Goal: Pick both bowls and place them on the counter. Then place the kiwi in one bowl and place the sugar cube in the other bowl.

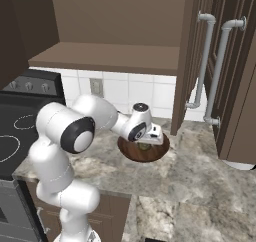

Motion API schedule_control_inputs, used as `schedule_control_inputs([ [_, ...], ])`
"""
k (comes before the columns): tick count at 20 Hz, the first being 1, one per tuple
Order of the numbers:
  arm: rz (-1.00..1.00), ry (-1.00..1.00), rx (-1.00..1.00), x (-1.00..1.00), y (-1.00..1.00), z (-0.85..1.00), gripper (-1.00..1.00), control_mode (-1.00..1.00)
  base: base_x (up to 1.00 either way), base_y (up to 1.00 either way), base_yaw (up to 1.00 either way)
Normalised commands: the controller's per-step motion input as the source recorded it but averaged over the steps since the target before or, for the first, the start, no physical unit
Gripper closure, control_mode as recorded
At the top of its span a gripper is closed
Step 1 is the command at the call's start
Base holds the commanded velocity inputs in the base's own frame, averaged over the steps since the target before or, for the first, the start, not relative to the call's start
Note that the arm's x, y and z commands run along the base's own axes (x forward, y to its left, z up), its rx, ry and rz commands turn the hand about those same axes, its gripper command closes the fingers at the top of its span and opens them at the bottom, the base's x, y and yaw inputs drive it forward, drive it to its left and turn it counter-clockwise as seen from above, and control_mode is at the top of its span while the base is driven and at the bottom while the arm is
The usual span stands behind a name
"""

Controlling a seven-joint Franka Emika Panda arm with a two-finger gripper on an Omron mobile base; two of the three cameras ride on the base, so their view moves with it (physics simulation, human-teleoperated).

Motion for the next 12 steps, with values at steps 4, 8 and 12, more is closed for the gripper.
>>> schedule_control_inputs([
  [4,0.0,-0.01,0.0,-0.1,0.21,0.37,-1.0,-1.0,0.0,0.0,0.0],
  [8,0.0,-0.02,0.0,-0.31,0.19,0.27,-1.0,-1.0,0.0,0.0,0.0],
  [12,0.0,-0.05,0.01,-0.42,0.09,0.3,-1.0,-1.0,0.0,0.0,0.0],
])
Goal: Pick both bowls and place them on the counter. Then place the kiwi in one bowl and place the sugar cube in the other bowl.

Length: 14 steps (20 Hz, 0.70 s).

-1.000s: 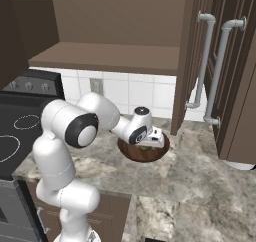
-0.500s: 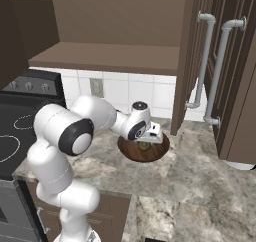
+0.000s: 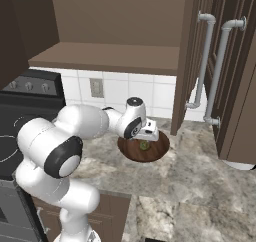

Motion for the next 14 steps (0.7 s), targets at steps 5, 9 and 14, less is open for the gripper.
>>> schedule_control_inputs([
  [5,0.0,-0.06,0.03,-0.52,0.04,0.27,-1.0,-1.0,0.0,0.0,0.0],
  [9,-0.03,-0.08,0.05,-0.57,0.1,0.3,-1.0,-1.0,0.0,0.0,0.0],
  [14,-0.02,-0.07,0.02,-0.53,0.21,0.34,-1.0,-1.0,0.0,0.0,0.0],
])
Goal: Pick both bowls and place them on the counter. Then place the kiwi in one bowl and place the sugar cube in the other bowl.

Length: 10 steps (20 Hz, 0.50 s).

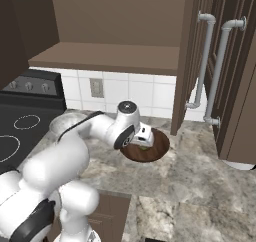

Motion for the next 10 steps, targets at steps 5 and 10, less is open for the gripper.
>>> schedule_control_inputs([
  [5,0.0,-0.11,0.0,-0.57,0.26,0.33,-1.0,-1.0,0.0,0.0,0.0],
  [10,0.0,-0.13,0.0,-0.57,0.25,0.29,-1.0,-1.0,0.0,0.0,0.0],
])
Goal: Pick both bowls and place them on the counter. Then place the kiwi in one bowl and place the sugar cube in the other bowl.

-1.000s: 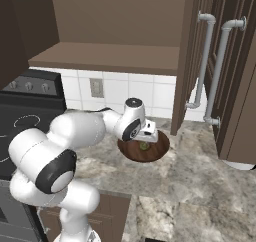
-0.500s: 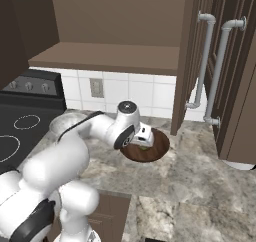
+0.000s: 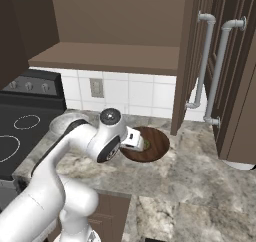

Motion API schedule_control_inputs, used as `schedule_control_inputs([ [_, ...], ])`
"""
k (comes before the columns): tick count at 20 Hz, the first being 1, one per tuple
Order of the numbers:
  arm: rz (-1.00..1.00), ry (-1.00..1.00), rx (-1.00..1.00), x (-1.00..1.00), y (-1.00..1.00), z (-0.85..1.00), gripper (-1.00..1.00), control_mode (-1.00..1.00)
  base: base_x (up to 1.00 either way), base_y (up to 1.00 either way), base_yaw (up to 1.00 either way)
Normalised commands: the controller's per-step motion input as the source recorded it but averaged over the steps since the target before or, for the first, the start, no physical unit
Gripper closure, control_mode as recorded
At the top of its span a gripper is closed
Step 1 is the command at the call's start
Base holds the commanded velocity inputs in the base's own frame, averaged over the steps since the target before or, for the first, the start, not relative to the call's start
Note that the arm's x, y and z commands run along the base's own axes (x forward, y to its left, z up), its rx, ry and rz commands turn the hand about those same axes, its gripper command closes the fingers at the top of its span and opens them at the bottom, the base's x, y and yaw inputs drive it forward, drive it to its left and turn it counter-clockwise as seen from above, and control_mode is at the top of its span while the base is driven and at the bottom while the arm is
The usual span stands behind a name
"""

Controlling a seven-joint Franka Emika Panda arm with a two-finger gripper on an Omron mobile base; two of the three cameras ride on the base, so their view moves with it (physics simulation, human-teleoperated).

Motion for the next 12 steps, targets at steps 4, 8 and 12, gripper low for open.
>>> schedule_control_inputs([
  [4,0.0,-0.11,0.0,-0.58,0.22,0.28,-1.0,-1.0,0.0,0.0,0.0],
  [8,0.0,-0.09,0.0,-0.55,0.24,0.3,-1.0,-1.0,0.0,0.0,0.0],
  [12,0.0,-0.06,0.0,-0.5,0.24,0.33,-1.0,-1.0,0.0,0.0,0.0],
])
